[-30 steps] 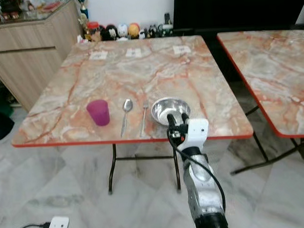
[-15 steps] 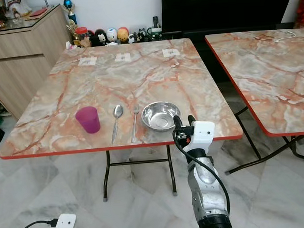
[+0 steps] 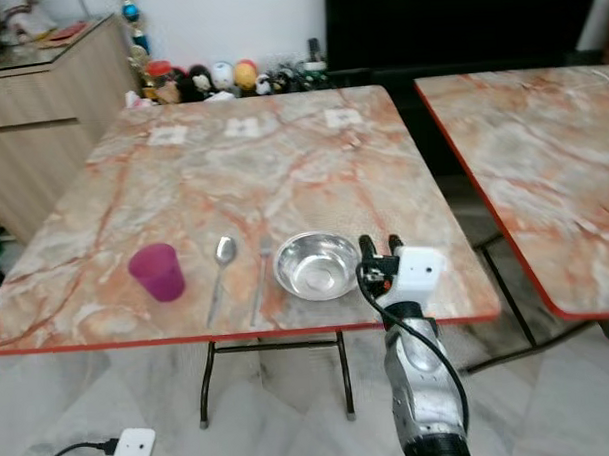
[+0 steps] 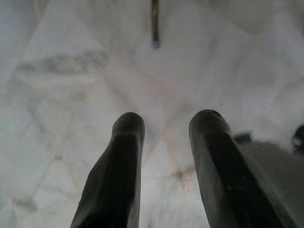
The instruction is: Setting the table
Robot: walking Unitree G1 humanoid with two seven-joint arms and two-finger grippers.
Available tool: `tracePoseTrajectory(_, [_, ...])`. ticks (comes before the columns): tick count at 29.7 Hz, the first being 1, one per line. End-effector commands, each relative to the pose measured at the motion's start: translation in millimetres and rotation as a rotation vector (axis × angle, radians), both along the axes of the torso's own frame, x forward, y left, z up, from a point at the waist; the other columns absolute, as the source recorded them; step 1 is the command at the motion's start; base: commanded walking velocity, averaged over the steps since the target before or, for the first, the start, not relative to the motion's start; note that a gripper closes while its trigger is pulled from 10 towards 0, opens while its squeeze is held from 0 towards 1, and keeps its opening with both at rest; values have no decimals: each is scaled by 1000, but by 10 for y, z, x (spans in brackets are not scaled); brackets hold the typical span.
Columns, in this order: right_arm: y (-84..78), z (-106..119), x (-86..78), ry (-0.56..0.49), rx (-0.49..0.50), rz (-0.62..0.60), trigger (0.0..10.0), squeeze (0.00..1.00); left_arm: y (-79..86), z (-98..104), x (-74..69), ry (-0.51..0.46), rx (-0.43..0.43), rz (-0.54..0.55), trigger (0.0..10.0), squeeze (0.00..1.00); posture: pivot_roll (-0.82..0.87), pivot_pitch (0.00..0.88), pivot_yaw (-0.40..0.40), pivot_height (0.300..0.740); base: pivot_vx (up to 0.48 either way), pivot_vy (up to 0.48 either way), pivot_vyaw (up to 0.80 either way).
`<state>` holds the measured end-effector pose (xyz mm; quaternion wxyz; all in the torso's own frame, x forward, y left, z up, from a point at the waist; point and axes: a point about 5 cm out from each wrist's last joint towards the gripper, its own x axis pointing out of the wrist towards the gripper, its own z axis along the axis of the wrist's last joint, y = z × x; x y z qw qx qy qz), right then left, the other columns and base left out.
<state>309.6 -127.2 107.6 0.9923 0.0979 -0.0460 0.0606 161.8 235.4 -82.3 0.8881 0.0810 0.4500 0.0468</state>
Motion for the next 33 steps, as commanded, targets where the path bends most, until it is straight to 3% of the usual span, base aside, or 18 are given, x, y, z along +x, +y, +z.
tracePoseTrajectory(1, [-32, -12, -20, 10, 5, -7, 10000, 0, -3, -34, -64, 29, -7, 19, 10000, 0, -124, 0, 55, 740, 0, 0, 0])
tracePoseTrajectory(8, [-44, 31, -4, 5, 22, -16, 10000, 0, -14, -47, -86, 39, -11, 24, 10000, 0, -121, 0, 51, 740, 0, 0, 0])
tracePoseTrajectory(9, [-52, 33, -5, 5, 25, -24, 10000, 839, -16, -53, -98, 45, -12, 24, 10000, 0, -121, 0, 51, 740, 0, 0, 0])
tracePoseTrajectory(10, [-62, 34, -9, 5, 25, -38, 10000, 1000, -16, -57, -107, 48, -13, 22, 10000, 0, -120, 0, 52, 740, 0, 0, 0])
tracePoseTrajectory(12, [-81, 19, -15, 21, 43, -58, 10000, 1000, -13, -62, -121, 52, -12, 21, 10000, 0, -118, 0, 51, 740, 0, 0, 0])
tracePoseTrajectory(13, [-93, -23, -15, 69, 73, -72, 10000, 824, -3, -67, -141, 58, -11, 21, 10000, 0, -120, 0, 51, 740, 0, 0, 0])
tracePoseTrajectory(14, [-97, -38, -14, 86, 82, -78, 10000, 824, 1, -68, -147, 60, -11, 21, 10000, 0, -120, 0, 51, 740, 0, 0, 0])
tracePoseTrajectory(15, [-104, -52, -11, 100, 107, -86, 10000, 0, 4, -70, -152, 61, -10, 21, 10000, 0, -120, 0, 50, 740, 0, 0, 0])
tracePoseTrajectory(16, [-121, -79, 4, 134, 192, -101, 10000, 0, 11, -72, -163, 64, -9, 22, 10000, 0, -118, 0, 52, 740, 0, 0, 0])
tracePoseTrajectory(22, [-184, -142, 76, 222, 299, -152, 10000, 0, 19, -78, -185, 71, -7, 19, 10000, 0, -115, 0, 52, 740, 0, 0, 0])
tracePoseTrajectory(33, [-187, -199, 118, 301, 358, -166, 10000, 0, 11, -83, -190, 77, -6, 9, 10000, 0, -108, 0, 50, 740, 0, 0, 0])
